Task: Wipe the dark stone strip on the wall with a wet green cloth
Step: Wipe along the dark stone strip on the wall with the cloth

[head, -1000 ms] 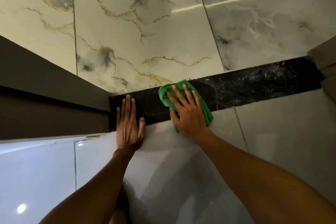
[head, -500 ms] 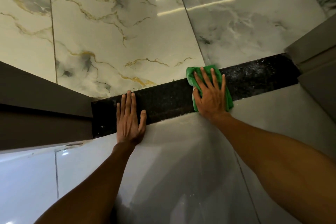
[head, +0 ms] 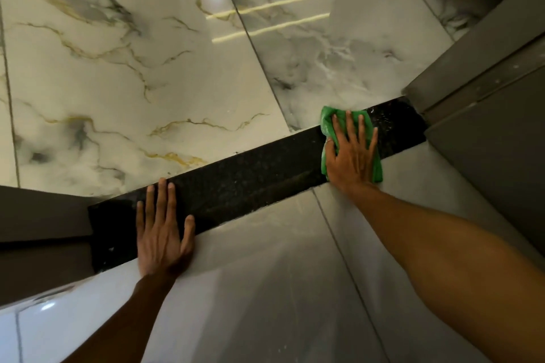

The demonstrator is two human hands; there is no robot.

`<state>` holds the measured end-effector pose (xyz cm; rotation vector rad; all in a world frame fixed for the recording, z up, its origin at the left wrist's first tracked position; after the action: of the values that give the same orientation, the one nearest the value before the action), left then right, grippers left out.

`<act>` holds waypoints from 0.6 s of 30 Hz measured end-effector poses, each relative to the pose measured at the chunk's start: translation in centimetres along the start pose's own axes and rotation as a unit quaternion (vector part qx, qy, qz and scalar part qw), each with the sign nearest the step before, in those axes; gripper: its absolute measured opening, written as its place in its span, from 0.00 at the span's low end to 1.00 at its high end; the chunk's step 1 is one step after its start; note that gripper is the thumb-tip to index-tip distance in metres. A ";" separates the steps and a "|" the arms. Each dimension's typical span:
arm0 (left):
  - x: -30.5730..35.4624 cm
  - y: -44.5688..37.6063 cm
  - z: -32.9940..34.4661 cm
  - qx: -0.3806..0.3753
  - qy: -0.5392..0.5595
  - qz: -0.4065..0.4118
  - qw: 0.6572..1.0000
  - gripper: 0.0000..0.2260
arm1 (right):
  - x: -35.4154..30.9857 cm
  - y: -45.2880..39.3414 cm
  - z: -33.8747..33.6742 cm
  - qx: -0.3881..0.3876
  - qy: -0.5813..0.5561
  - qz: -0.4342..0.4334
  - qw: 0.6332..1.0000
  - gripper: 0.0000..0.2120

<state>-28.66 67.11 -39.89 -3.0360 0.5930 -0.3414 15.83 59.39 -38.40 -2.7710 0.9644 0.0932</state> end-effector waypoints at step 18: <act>-0.4 0.0 0.4 0.008 -0.004 0.001 1.000 0.37 | 8.5 -4.6 -0.4 -0.023 -0.013 0.112 0.993 0.34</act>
<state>-28.96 67.25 -40.34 -3.0191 0.5906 -0.3321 25.34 57.64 -38.31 -2.6848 1.2789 0.1863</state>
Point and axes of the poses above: each hand's wrist, its own y-axis away from the middle knuckle, its own z-axis out of the palm, x = y × z, the point moved 10 cm from there along -y, towards the middle knuckle, and after that the axes turned 9 degrees about x, right-handed, at the moved point
